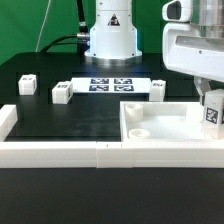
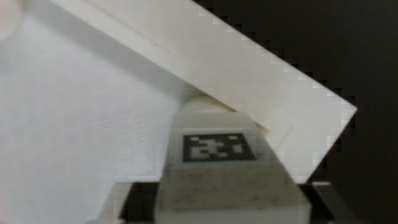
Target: Assemble one leg
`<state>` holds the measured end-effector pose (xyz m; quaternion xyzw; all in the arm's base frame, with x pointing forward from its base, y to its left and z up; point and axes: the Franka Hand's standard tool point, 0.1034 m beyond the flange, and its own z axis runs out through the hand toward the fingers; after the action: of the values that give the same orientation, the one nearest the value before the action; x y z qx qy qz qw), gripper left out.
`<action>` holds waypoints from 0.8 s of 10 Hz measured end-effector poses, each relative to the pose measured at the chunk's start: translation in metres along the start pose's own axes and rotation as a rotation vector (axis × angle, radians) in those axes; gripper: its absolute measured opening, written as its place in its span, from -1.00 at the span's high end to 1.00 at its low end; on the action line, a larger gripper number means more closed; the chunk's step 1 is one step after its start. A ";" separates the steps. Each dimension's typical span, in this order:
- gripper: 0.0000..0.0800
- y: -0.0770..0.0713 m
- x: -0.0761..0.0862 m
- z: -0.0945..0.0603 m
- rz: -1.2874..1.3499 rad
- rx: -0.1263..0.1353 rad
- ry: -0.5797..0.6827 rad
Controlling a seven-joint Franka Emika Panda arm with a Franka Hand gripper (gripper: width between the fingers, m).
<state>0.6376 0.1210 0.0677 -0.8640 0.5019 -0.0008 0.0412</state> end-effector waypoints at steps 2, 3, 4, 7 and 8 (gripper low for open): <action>0.27 0.000 0.000 0.000 -0.003 0.003 -0.005; 0.27 0.000 0.000 0.000 -0.040 0.003 -0.005; -0.18 0.000 0.000 0.000 -0.064 0.003 -0.005; -0.59 -0.001 -0.001 -0.001 -0.382 -0.015 -0.006; -0.62 -0.002 -0.001 -0.001 -0.551 -0.027 -0.002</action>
Offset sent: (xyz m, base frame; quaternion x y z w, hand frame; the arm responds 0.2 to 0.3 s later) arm 0.0029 -0.0006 -0.0002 0.0135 -0.0011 -0.0612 0.9980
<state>0.6394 0.1226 0.0687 -0.9684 0.2479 -0.0045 0.0283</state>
